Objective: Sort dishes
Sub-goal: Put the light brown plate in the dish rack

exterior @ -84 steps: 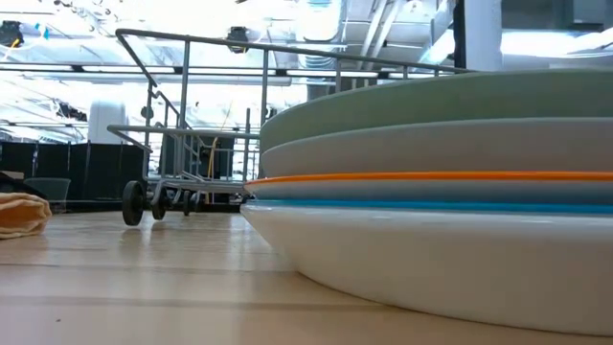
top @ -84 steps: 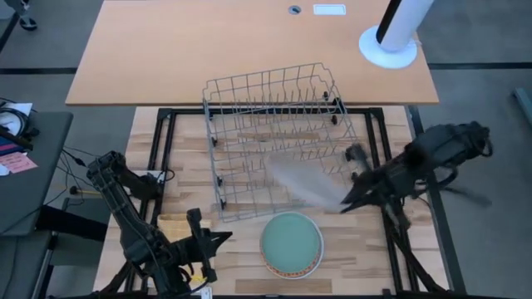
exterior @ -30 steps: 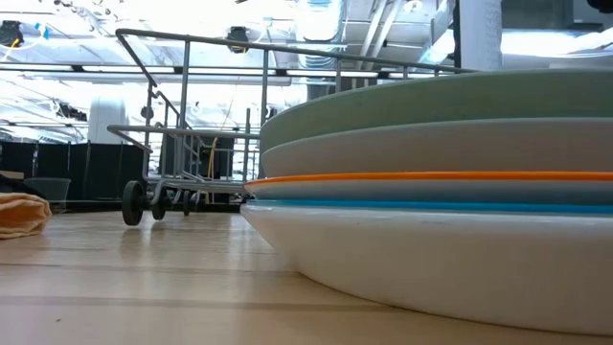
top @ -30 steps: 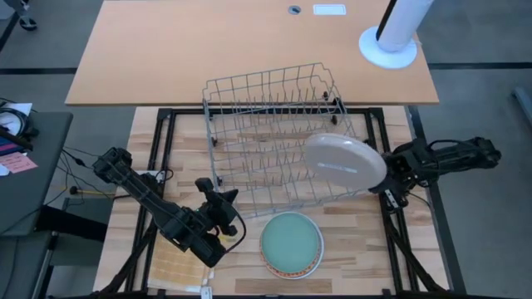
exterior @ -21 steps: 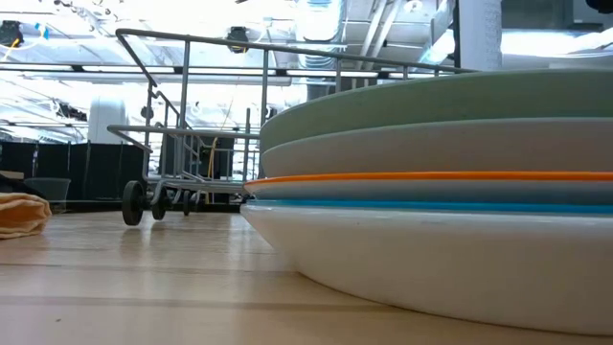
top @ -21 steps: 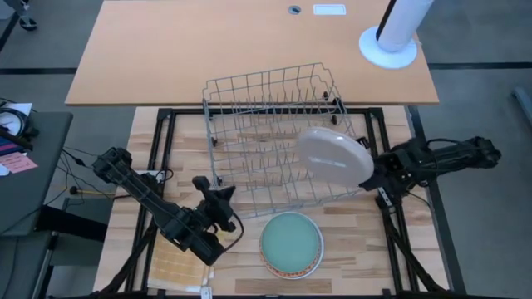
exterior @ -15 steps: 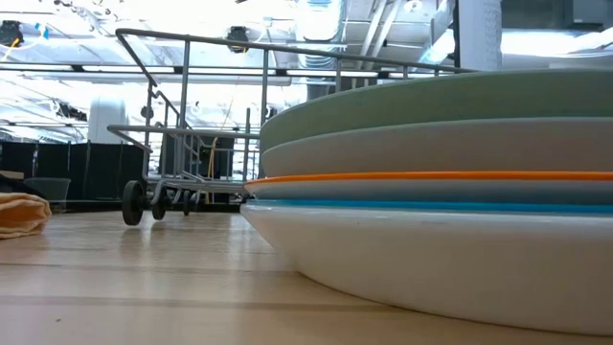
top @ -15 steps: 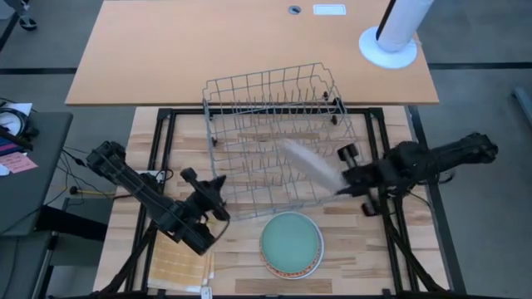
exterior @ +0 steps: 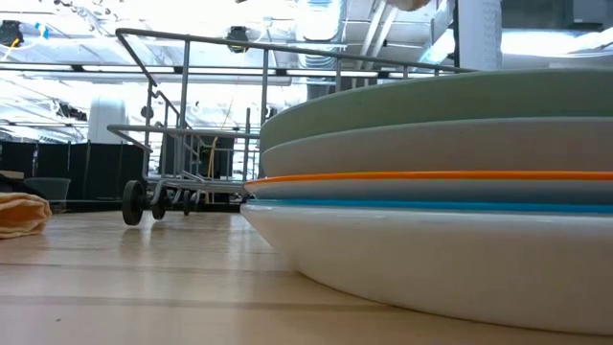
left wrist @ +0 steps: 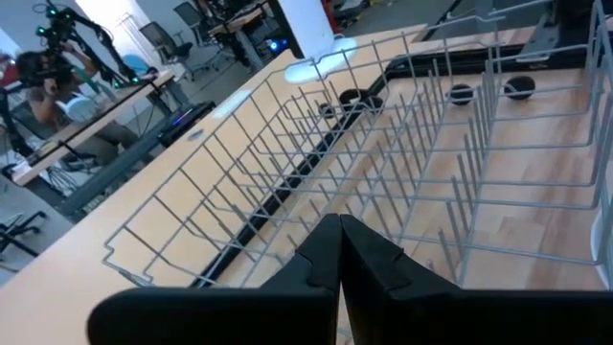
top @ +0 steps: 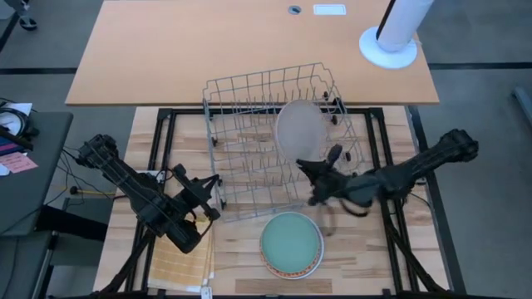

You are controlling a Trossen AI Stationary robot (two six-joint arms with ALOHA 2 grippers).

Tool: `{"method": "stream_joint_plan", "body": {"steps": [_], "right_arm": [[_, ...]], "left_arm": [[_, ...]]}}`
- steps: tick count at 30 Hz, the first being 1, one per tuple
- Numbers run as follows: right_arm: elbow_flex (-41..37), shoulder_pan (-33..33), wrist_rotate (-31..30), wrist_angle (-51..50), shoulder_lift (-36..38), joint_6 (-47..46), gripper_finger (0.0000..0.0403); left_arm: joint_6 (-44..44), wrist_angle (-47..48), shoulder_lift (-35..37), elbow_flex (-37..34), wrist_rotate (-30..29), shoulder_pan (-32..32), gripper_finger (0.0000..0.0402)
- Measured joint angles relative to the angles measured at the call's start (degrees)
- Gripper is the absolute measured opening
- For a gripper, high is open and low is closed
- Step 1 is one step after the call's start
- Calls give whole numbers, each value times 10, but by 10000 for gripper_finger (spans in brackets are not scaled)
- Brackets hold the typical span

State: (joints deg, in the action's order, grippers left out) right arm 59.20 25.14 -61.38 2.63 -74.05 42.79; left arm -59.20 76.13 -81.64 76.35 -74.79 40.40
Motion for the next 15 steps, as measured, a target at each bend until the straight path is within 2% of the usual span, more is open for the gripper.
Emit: {"method": "stream_joint_plan", "body": {"steps": [5,15], "right_arm": [[27,-6,-159,10,-97,126,0],[83,-47,-162,1,-220,159,0]], "left_arm": [[0,-5,0,0,2,0,0],[0,-6,0,0,2,0,0]]}}
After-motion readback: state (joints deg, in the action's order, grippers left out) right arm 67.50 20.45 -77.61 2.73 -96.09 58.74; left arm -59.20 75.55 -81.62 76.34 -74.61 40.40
